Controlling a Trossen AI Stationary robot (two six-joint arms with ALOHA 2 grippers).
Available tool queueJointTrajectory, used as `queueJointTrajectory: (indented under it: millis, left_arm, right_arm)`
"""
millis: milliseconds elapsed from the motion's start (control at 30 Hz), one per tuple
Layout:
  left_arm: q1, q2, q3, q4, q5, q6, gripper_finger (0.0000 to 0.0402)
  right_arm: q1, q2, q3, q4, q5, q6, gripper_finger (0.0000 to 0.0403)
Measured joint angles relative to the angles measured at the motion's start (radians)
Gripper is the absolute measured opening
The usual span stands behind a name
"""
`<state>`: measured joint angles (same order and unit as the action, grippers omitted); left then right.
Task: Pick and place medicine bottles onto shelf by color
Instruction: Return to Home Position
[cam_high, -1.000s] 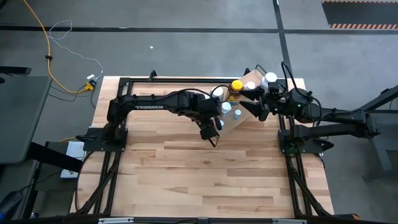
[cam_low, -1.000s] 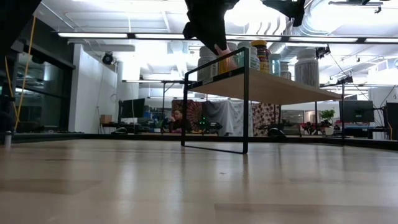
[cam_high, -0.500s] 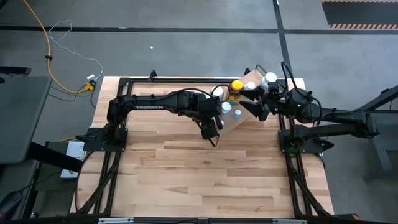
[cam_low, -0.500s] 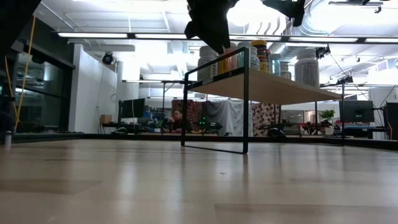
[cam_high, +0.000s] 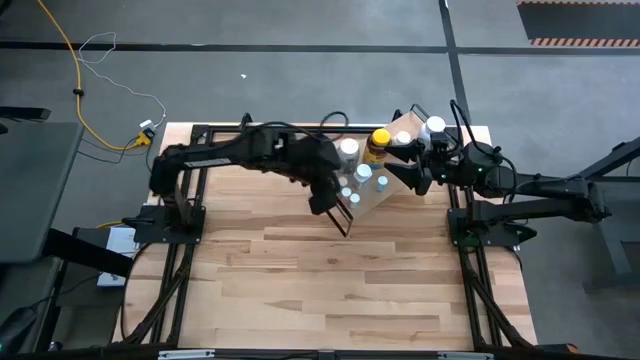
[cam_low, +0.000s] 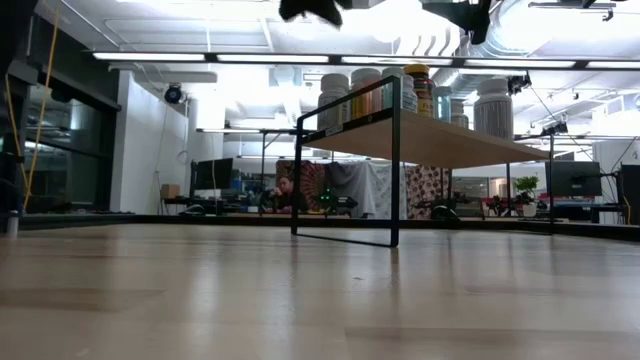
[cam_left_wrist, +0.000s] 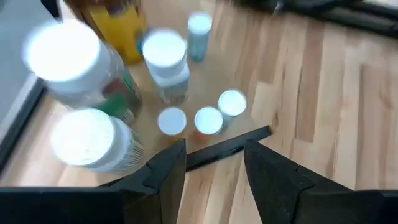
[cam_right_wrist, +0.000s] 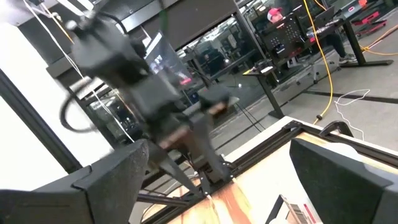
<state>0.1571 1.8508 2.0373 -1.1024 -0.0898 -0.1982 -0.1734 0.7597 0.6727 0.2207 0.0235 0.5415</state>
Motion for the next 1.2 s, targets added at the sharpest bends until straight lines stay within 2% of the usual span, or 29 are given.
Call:
queueJointTrajectory:
  millis: [167,233,333,400,600,767,1033,1200]
  left_arm:
    - [-0.051,-0.103,-0.039,0.082,-0.088,0.048,0.0119]
    - [-0.080,-0.159,-0.115,0.178,-0.129,0.083,0.0088]
    - [-0.118,-0.268,-0.291,0.348,-0.189,0.099,0.0026]
    - [-0.140,-0.343,-0.427,0.498,-0.205,0.099,0.0008]
    - [-0.161,-0.611,-0.834,0.819,-0.176,0.048,0.0003]
    - [-0.131,-0.827,-1.102,1.022,-0.111,0.043,0.0002]
    - [0.023,-1.114,-1.347,1.087,-0.029,-0.009,0.0000]
    - [0.057,-1.233,-1.466,1.112,-0.016,-0.069,0.0000]
  right_arm:
    - [0.000,0.001,0.000,-0.003,0.000,0.000,0.0383]
    - [0.000,0.000,0.000,-0.004,0.000,0.000,0.0383]
    - [0.000,0.001,0.000,-0.008,0.000,0.000,0.0383]
    - [0.000,0.001,0.000,-0.015,0.000,0.000,0.0383]
    - [0.000,0.006,0.000,-0.019,0.000,0.000,0.0383]
    - [-0.002,0.008,0.000,-0.019,0.000,0.000,0.0383]
    - [-0.003,0.008,0.000,-0.015,0.000,0.061,0.0383]
    - [-0.003,0.008,0.000,-0.025,0.000,0.061,0.0378]
